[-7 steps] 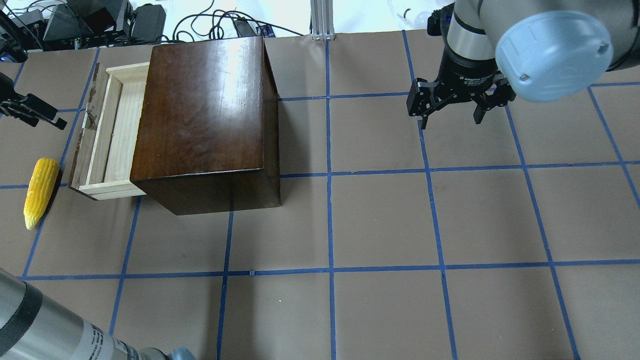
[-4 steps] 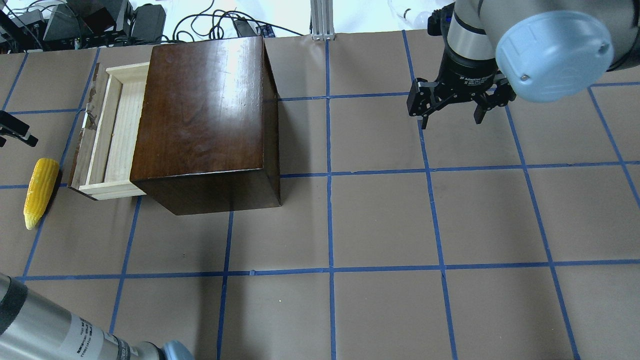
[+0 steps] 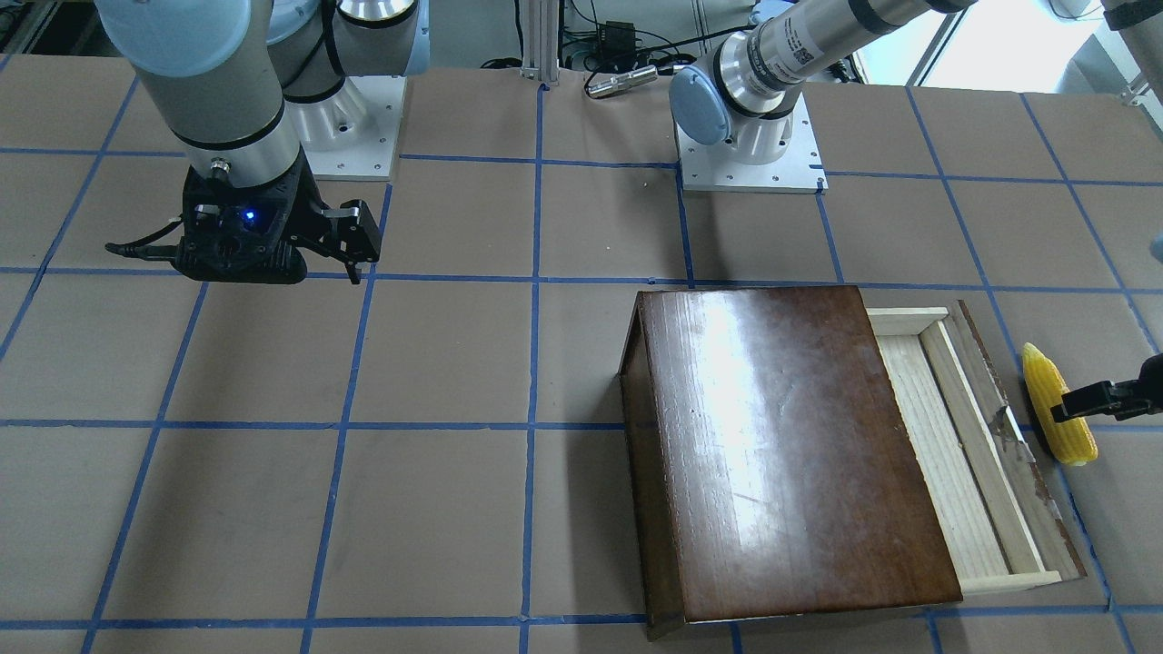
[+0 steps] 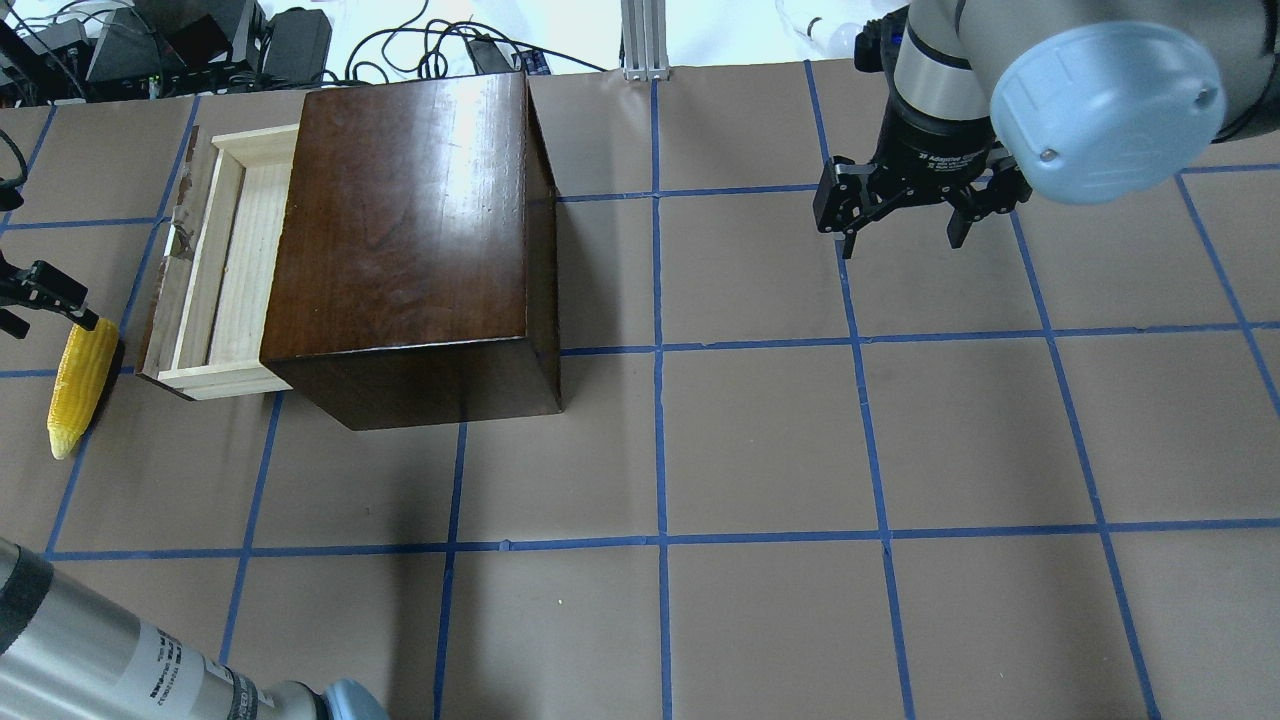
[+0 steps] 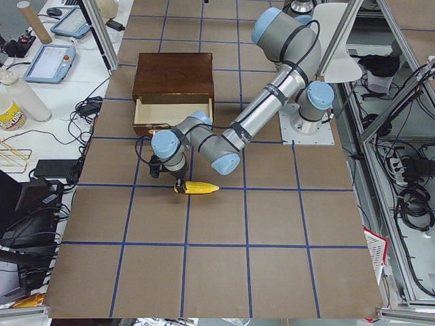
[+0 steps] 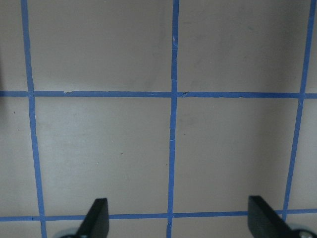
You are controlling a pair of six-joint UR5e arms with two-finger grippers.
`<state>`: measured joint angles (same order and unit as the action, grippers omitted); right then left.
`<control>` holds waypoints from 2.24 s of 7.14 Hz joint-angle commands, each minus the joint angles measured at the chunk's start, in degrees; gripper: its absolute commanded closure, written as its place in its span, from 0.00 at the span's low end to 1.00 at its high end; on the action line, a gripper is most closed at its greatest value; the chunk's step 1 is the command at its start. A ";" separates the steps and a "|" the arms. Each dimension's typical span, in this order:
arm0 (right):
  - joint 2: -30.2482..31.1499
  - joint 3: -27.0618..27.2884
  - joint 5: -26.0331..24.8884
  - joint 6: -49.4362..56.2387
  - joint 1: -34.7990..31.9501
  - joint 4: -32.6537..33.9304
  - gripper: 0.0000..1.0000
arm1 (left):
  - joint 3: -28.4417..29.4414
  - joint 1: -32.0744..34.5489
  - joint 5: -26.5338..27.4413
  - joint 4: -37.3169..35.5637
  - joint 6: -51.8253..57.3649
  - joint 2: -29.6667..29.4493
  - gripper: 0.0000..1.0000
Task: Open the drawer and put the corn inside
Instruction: 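Grasp the yellow corn cob with the left gripper, then lift the corn and carry it over the open drawer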
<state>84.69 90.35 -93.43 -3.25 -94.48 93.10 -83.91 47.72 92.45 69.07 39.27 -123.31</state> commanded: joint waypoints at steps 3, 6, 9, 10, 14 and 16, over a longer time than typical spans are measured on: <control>-0.05 0.00 0.09 0.00 0.00 -0.02 0.00 | -1.17 0.00 1.41 -2.63 -0.06 -3.42 0.41; -0.05 0.00 0.00 0.00 0.00 -0.02 0.00 | -0.64 0.00 1.33 -2.19 0.02 -2.91 1.00; -0.05 0.00 0.09 0.00 0.00 -0.02 0.00 | 6.79 3.06 0.98 4.62 0.11 1.12 1.00; -0.05 0.00 0.00 0.00 0.00 -0.02 0.00 | 11.27 4.99 0.89 10.50 -0.06 2.18 1.00; 0.04 0.00 0.09 0.00 0.00 -0.02 0.00 | 16.06 10.53 -2.09 20.74 -2.77 9.38 1.00; 0.04 0.00 0.18 0.00 0.00 -0.02 0.00 | 15.98 14.83 -3.77 21.98 -11.09 10.63 1.00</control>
<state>84.70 90.35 -93.28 -3.25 -94.48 93.08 -67.94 59.86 89.52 90.17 33.22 -113.55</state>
